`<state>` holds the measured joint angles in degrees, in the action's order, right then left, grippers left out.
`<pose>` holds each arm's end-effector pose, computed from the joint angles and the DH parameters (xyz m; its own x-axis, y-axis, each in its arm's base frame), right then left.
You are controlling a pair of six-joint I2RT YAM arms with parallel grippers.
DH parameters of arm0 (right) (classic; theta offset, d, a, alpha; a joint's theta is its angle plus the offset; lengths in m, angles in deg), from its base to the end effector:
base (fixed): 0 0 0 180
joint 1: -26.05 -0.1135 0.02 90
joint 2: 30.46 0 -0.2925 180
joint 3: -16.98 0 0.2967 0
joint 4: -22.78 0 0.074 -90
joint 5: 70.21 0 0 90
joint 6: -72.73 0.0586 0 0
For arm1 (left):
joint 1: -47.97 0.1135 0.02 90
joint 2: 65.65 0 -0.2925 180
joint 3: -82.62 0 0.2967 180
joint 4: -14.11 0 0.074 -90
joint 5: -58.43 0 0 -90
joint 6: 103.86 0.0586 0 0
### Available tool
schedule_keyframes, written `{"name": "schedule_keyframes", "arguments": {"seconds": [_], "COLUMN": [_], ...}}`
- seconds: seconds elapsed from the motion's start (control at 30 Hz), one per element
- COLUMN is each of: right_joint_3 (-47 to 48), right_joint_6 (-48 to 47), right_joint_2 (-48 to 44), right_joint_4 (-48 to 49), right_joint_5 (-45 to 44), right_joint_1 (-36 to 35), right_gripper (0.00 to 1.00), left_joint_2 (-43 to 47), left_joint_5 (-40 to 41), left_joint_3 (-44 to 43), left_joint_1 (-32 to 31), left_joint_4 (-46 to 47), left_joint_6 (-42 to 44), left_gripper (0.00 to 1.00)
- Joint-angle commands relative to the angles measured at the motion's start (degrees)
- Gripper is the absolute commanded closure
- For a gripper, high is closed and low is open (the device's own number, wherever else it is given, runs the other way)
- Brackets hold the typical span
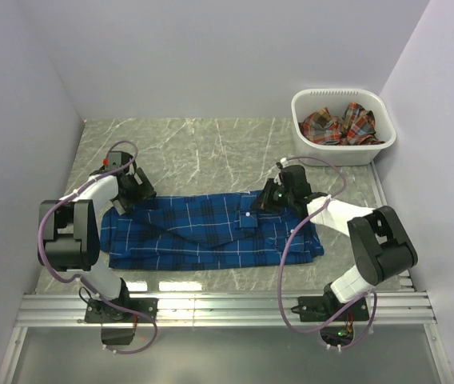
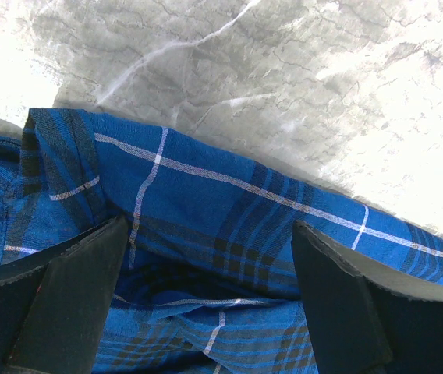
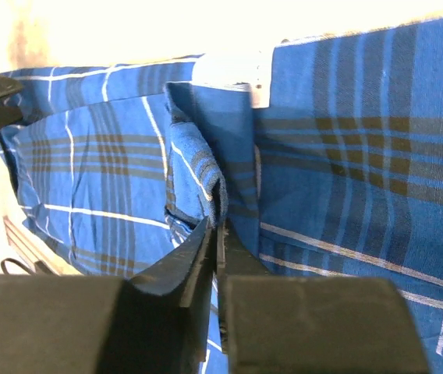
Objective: Fold and stack the long sleeve shirts
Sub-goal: Fold the shirt
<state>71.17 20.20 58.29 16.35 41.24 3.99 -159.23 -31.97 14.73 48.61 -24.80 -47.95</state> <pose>0.3210 0.1532 0.1533 -0.8508 0.2662 -0.4532 -0.1107 0.7522 0.6496 0.3625 0.0036 0.1570 -0.7435 -0.5688 -0.3517 -0.5131 0.8225 -0.2456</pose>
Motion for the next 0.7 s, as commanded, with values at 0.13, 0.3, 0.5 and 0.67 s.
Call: {"name": "schedule_keyframes", "arguments": {"seconds": [0.13,0.3,0.5,0.67], "right_joint_3": [1.4,6.0,10.6,13.6], "right_joint_6": [-2.4,-5.9,-9.2,-9.6], "right_joint_2": [-2.3,-5.3,-6.0,-3.6], "right_joint_4": [-1.1,-12.3,-27.7,-31.9], "right_joint_5": [0.2,-7.8,-17.8,-20.3], "right_joint_1": [0.3,0.8,3.8,4.4], "right_gripper": [1.00,1.00,1.00,1.00], "left_joint_2": [1.2,1.1,0.8,0.9], "left_joint_5": [-0.7,0.1,0.0,0.2], "left_joint_3": [0.0,0.2,-0.1,0.0], "left_joint_1": [-0.3,-0.3,-0.3,-0.3], "left_joint_4": [0.3,0.1,-0.1,-0.2], "left_joint_6": [0.6,0.6,0.5,0.6], "left_gripper": [0.08,0.08,0.08,0.08]}}
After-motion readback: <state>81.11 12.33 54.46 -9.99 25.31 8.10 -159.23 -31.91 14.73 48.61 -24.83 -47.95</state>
